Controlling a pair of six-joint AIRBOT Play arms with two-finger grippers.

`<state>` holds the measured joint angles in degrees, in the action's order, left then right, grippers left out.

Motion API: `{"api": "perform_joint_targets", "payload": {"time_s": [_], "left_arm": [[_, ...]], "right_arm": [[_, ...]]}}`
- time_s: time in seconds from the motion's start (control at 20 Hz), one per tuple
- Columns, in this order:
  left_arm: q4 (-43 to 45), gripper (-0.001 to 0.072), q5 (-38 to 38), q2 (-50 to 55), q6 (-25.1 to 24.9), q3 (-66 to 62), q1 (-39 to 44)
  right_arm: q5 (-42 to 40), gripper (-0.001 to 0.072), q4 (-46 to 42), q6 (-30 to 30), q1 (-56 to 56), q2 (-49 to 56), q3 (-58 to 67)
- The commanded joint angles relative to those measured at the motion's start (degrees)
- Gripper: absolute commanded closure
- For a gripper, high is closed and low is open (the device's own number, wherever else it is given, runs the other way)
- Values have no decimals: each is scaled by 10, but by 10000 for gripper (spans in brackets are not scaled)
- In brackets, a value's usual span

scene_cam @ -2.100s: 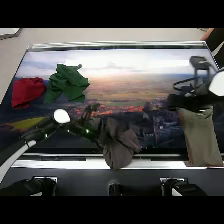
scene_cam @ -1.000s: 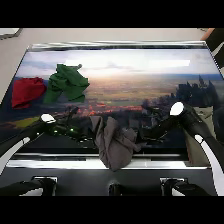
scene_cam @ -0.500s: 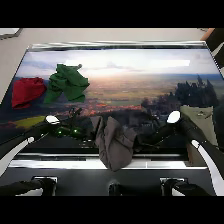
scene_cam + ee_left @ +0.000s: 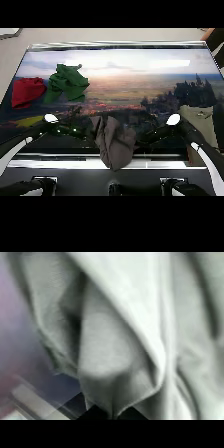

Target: Fold the shirts.

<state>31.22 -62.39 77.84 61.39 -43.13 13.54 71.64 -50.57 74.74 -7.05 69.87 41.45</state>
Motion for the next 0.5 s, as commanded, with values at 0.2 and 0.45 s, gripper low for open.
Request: {"api": "perform_joint_targets", "payload": {"time_s": [0.2, 0.45], "left_arm": [[158, 674, -12, -182, 87, -247, -104], [205, 674, -5, -292, 178, -453, -221]], "right_arm": [[-33, 669, -316, 130, 1, -125, 280], [-74, 669, -476, 243, 1, -215, 506]]}}
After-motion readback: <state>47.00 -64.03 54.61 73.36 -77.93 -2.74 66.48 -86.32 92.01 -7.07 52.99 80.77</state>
